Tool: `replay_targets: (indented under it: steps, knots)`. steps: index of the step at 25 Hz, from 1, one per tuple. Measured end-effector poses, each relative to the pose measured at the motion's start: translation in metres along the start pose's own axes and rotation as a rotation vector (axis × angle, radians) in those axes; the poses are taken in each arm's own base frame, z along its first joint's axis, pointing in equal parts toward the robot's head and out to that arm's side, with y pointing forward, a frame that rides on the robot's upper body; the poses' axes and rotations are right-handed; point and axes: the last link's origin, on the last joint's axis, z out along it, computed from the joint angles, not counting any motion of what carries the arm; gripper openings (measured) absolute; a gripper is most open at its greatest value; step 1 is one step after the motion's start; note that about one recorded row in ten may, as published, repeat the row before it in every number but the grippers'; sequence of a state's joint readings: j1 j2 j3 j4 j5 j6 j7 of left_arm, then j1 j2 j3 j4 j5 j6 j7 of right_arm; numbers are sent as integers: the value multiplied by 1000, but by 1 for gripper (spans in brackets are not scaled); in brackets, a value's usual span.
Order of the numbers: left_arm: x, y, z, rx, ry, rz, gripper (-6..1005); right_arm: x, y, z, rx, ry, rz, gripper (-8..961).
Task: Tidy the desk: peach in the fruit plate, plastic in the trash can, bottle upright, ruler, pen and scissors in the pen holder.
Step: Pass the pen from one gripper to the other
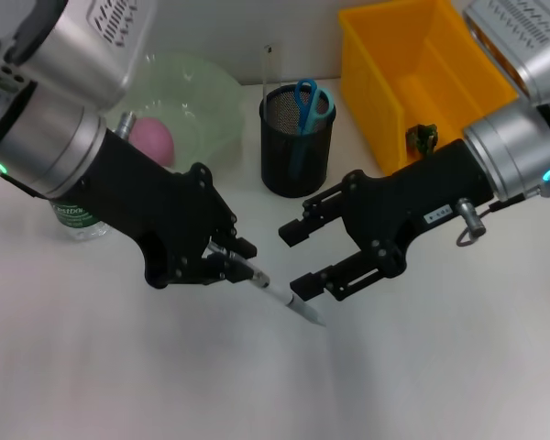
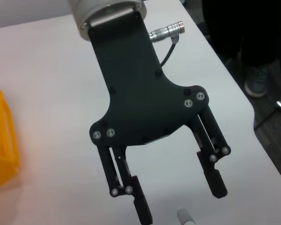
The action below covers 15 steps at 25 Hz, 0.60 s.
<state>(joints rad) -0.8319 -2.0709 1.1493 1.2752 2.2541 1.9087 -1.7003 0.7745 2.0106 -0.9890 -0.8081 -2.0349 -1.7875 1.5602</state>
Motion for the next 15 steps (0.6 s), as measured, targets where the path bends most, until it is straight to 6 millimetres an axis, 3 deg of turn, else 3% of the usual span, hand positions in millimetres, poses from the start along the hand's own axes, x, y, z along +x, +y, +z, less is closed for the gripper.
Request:
replay_targets:
  steps: [15]
  knots:
    - [-1, 1, 2, -20, -22, 66, 212, -4, -2, 8, -26, 60, 11, 600]
